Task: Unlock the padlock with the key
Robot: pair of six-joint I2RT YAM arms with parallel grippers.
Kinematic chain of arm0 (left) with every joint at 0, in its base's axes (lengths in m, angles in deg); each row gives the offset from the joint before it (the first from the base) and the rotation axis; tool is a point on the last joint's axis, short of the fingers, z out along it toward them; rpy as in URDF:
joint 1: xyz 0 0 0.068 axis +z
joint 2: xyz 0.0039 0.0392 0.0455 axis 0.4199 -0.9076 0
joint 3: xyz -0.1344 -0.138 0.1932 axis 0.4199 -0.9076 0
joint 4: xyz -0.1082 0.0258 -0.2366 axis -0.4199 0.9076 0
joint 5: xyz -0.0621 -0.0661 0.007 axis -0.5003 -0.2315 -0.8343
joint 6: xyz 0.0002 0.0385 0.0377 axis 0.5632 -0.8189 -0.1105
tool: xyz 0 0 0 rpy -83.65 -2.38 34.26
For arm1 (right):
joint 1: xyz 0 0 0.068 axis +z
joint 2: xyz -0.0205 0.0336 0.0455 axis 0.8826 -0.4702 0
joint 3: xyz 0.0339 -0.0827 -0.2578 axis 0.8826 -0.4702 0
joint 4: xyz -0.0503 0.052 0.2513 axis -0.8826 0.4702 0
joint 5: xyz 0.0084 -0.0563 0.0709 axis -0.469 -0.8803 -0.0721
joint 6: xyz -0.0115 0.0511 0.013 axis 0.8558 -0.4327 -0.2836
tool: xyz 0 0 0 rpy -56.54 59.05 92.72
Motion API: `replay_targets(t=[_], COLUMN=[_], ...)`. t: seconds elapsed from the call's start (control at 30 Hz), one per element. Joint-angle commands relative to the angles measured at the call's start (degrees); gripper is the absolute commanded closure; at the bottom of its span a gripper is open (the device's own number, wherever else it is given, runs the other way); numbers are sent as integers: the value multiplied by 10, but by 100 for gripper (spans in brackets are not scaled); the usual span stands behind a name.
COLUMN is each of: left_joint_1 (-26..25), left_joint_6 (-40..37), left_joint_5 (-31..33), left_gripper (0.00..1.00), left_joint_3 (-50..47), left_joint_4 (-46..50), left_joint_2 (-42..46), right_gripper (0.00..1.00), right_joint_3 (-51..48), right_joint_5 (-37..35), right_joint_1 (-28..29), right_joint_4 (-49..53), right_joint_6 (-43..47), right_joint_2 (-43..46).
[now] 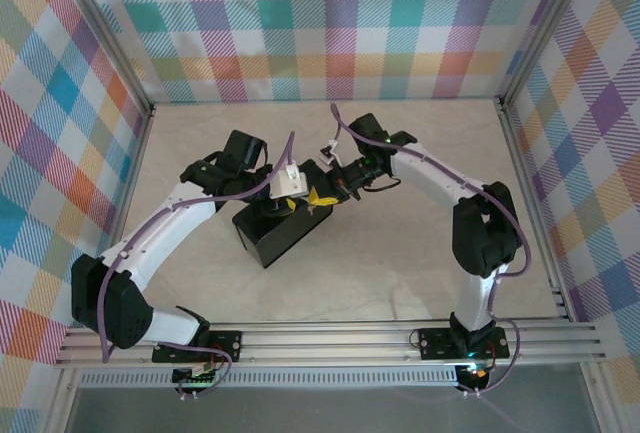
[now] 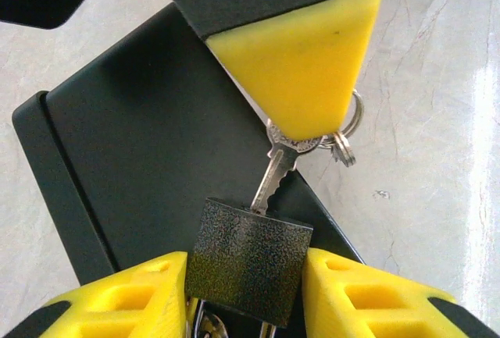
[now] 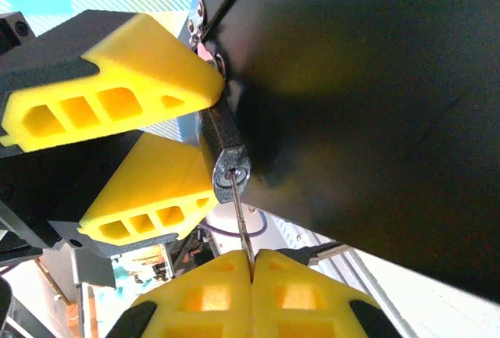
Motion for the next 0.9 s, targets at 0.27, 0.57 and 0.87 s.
replay_targets(t=[0.27,0.57,0.87], left_joint_1=[-31,-37,-37], left_joint_6=[-2,10,10], left_joint_5=[-45,-58,-79], left_gripper=[66,67,67], left_joint_3=[-26,-29,-33], left_joint_4=[-5,-25,-18], left_joint_2=[12,12,20], right_gripper=[100,100,100], right_joint_3=[17,7,38], right_joint_5=[32,33,-8], right_joint_1=[12,42,8], right_joint_4=[-61,-131,-46], right_joint_6=[-9,-88,-24], right_joint_2=[-4,-6,-6])
